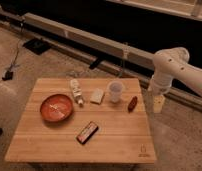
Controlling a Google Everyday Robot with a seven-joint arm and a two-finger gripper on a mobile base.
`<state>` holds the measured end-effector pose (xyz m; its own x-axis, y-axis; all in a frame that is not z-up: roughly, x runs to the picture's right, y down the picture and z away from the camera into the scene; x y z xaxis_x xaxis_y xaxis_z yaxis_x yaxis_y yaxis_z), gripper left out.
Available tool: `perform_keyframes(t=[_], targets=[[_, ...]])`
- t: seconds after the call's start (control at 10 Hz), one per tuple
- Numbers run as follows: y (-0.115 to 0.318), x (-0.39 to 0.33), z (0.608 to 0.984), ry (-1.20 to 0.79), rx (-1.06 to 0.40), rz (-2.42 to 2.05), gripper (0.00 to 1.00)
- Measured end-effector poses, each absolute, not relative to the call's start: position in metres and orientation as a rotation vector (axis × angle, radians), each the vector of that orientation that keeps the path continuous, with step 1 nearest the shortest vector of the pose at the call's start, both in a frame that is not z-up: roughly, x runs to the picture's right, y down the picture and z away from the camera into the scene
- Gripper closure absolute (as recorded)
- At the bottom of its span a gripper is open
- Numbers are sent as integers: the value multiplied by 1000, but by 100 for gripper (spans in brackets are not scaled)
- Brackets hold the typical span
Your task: Place the pepper in the ceramic cup
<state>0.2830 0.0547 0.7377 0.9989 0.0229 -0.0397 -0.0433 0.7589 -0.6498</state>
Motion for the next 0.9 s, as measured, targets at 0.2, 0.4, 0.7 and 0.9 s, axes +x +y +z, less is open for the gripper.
perform_keyframes(t=[0.2,0.4,0.7,0.9], targets=[[54,274,744,31,-718,28,21],[47,259,758,34,-727,10,21],[50,252,763,44,-734,-1,21],[39,237,777,42,-734,-14,21]])
